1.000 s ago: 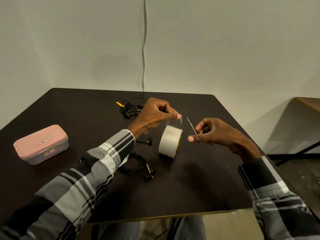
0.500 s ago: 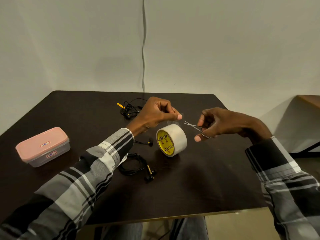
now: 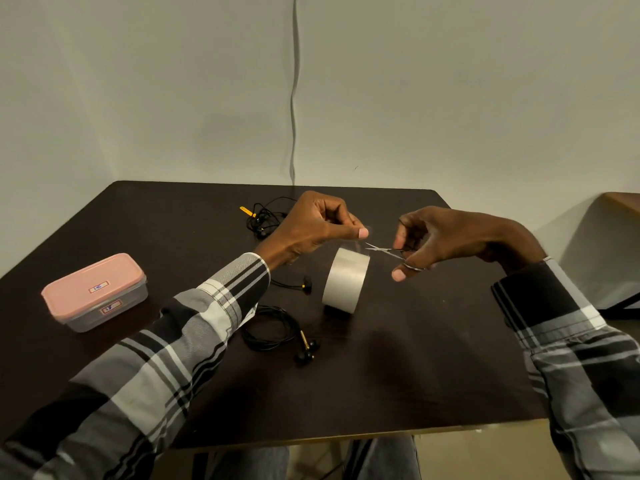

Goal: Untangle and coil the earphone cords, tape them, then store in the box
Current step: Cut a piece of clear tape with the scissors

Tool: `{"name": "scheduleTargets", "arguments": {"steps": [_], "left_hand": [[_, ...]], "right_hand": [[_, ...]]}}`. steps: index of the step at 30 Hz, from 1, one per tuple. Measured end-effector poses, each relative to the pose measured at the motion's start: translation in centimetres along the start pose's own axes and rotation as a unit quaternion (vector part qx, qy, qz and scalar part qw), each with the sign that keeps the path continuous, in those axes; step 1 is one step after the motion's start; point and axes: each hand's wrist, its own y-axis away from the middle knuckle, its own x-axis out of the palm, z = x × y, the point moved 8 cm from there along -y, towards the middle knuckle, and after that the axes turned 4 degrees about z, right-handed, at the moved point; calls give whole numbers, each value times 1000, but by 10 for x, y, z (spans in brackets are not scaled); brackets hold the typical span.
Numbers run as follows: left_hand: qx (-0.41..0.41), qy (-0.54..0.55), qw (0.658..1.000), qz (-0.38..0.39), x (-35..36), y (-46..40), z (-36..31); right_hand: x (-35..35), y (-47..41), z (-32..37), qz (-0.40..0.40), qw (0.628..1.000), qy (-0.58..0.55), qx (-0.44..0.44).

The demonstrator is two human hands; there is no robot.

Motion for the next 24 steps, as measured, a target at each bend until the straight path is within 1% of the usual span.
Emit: {"name": "scheduleTargets", "arguments": {"steps": [9, 16, 18, 21, 24], "left_hand": [[6, -7, 999, 31, 0, 0, -5], [0, 9, 999, 31, -2, 5, -5], [2, 28, 999, 20, -1, 7, -6], [3, 93, 996, 8, 0, 9, -2], [-15, 143, 990, 2, 1, 12, 6]], "right_hand": [[-3, -4, 11, 5, 1000, 7, -18], [-2, -6, 11, 2, 1000, 14, -21], [-2, -5, 10, -6, 1000, 12, -25], [-2, -5, 8, -20, 999, -5, -29], [3, -3, 7, -14, 999, -21, -34]]}}
